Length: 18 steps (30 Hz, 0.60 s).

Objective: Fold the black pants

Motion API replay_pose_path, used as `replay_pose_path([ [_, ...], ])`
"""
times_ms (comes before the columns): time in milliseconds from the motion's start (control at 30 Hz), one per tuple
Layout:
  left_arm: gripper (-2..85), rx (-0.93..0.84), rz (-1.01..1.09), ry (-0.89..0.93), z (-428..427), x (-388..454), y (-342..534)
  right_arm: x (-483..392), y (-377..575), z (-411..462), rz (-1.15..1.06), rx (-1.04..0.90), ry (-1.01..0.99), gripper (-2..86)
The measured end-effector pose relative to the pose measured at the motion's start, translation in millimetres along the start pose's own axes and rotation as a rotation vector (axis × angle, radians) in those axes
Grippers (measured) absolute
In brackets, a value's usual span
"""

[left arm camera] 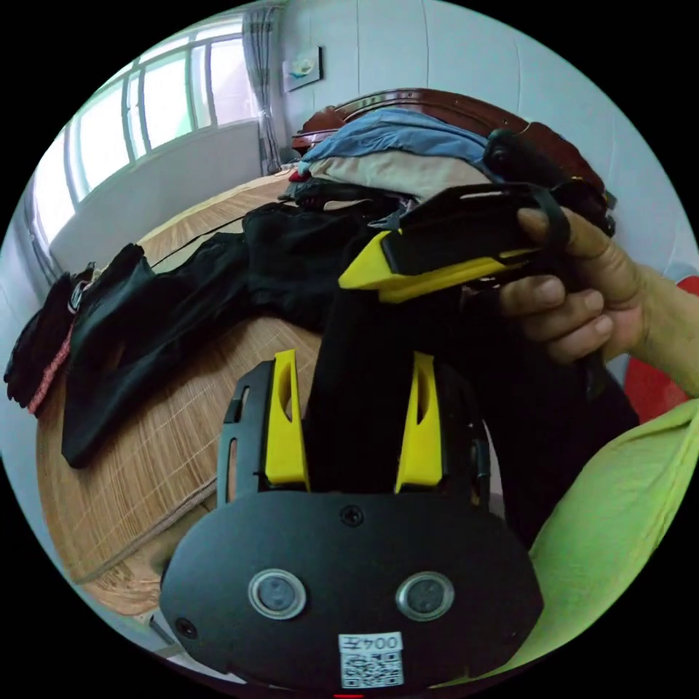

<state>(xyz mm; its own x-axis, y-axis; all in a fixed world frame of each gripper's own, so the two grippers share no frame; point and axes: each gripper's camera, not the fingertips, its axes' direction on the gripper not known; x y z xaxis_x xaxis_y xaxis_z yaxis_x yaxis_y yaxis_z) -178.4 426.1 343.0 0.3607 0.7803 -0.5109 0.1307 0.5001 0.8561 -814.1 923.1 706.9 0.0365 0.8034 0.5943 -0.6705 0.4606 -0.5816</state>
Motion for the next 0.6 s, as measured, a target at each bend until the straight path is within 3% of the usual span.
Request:
replay_pose_path([
  [100, 19.1, -0.086, -0.003, -0.019, 20, 9, -12, -27, 0, -10, -0.036, 0.009, 0.187, 8.1],
  [233, 19.5, -0.165, 0.003, -0.020, 34, 23, -31, -56, 1, -50, -0.132, 0.166, 0.709, 11.7],
  [367, 20.1, -0.187, 0.083, -0.086, 35, 51, -43, -26, -18, -52, -0.060, 0.040, 1.153, 10.2],
  [533, 20.2, -0.217, 0.068, -0.102, 29, 63, -58, 14, -35, -16, 0.000, -0.128, 1.294, 7.7],
  [600, 20.1, -0.222, 0.063, -0.100, 27, 65, -61, 11, -36, -2, 0.000, -0.071, 1.334, 7.0],
])
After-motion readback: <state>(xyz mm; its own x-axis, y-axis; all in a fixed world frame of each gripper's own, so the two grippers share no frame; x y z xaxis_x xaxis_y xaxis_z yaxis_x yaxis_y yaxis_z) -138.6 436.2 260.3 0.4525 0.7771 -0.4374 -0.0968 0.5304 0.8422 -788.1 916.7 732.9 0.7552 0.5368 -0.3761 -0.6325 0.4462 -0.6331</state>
